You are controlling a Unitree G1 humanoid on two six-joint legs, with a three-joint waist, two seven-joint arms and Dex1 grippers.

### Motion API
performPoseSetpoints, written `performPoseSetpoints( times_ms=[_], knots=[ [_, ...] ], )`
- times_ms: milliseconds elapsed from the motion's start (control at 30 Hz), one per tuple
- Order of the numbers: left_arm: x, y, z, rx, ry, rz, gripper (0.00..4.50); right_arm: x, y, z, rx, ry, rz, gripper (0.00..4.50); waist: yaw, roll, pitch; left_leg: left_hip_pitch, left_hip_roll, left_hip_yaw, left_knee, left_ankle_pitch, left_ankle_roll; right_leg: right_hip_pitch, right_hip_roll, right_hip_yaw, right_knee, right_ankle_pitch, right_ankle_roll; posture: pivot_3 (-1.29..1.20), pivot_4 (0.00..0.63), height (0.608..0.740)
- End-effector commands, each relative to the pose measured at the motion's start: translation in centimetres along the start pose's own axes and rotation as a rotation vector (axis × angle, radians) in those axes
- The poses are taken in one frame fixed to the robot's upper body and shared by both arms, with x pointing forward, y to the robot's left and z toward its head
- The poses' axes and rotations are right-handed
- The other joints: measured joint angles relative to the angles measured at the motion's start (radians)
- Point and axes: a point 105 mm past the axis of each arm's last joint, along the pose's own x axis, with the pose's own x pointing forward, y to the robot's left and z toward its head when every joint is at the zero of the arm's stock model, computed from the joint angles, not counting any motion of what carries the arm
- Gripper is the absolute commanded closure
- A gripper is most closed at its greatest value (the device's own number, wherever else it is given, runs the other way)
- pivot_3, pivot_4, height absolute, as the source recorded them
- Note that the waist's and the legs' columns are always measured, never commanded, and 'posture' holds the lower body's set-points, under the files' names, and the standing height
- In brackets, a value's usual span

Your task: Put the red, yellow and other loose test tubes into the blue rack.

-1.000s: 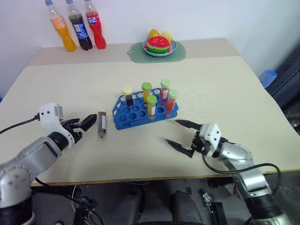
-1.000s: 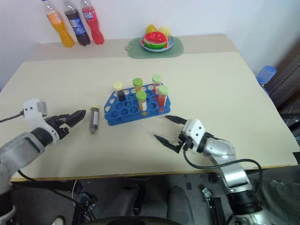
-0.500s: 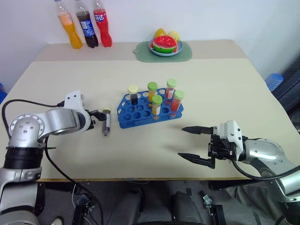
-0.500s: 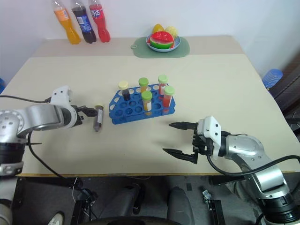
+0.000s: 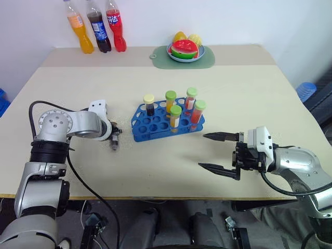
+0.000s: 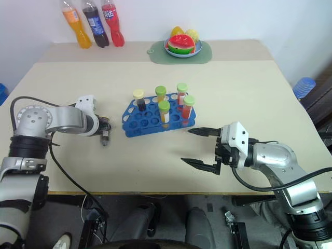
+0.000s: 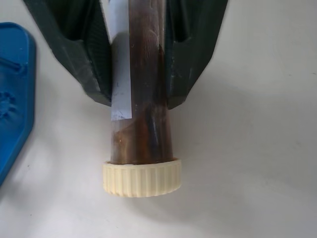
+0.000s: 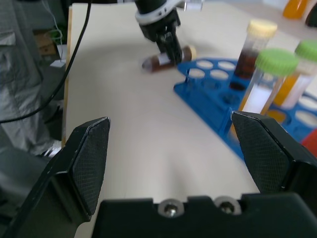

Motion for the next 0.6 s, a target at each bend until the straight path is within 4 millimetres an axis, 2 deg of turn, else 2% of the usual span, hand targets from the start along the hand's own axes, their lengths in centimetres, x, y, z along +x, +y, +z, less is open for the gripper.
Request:
performPoseSetpoints(
  times_ms=[33, 167, 267, 300, 333, 400, 600],
  knots=[
    [0.3, -0.3, -1.1, 0.003, 0.037, -0.056, 3.51, 0.3, 0.1, 0.9, -0.043, -0.031, 0.002, 0.17, 0.000, 0.000, 0.000, 0.000, 0.000, 0.000, 0.000, 0.000, 0.000, 0.000, 0.000, 0.000, 0.000, 0.000, 0.000, 0.00, 0.150, 0.740],
    [-1.4, -0.2, -0.6, 0.056, -0.101, -0.114, 3.51, 0.4, -0.1, 0.8, -0.034, -0.047, -0.013, 0.17, -0.003, 0.000, 0.000, 0.000, -0.001, 0.001, 0.000, 0.000, 0.001, 0.000, 0.000, 0.000, 0.000, 0.000, 0.000, 0.00, 0.150, 0.740],
    [-4.6, -0.2, 0.1, 0.160, -0.358, -0.205, 3.51, 0.5, -0.4, 0.7, -0.011, -0.070, -0.058, 0.17, -0.013, 0.000, 0.000, -0.001, 0.000, 0.003, -0.001, 0.000, 0.000, -0.001, 0.000, 0.002, 0.000, 0.000, 0.000, 0.00, 0.150, 0.740],
    [-6.3, -1.2, 0.3, 0.186, -0.495, -0.336, 3.51, 0.7, -0.7, 0.6, -0.007, -0.080, -0.094, 0.17, -0.019, -0.001, 0.000, -0.001, 0.000, 0.003, -0.001, 0.000, 0.000, 0.000, -0.001, 0.002, 0.000, 0.000, 0.000, 0.00, 0.150, 0.740],
    [-7.6, -1.6, 0.2, 0.270, -0.606, -0.379, 3.51, 0.8, -1.0, 0.4, -0.003, -0.088, -0.131, 0.17, -0.029, -0.001, 0.000, -0.003, 0.001, 0.004, -0.002, 0.000, 0.000, -0.002, 0.000, 0.002, 0.000, 0.000, 0.000, 0.00, 0.150, 0.740],
    [-8.4, -1.4, -0.9, 0.403, -0.695, -0.362, 3.51, 1.2, -1.6, 0.0, 0.023, -0.102, -0.202, 0.17, -0.029, -0.001, 0.001, -0.005, 0.002, 0.006, -0.002, 0.002, -0.003, -0.003, -0.001, 0.002, -0.001, 0.000, -0.002, 0.00, 0.150, 0.740],
    [-11.1, -4.9, -2.4, 0.718, -1.010, -0.620, 3.51, 1.8, -1.9, -1.4, 0.057, -0.101, -0.283, 0.17, -0.018, 0.002, 0.000, -0.006, 0.003, 0.005, -0.002, -0.002, -0.001, -0.002, 0.000, 0.002, -0.011, 0.000, -0.007, 0.00, 0.150, 0.740]
  ],
)
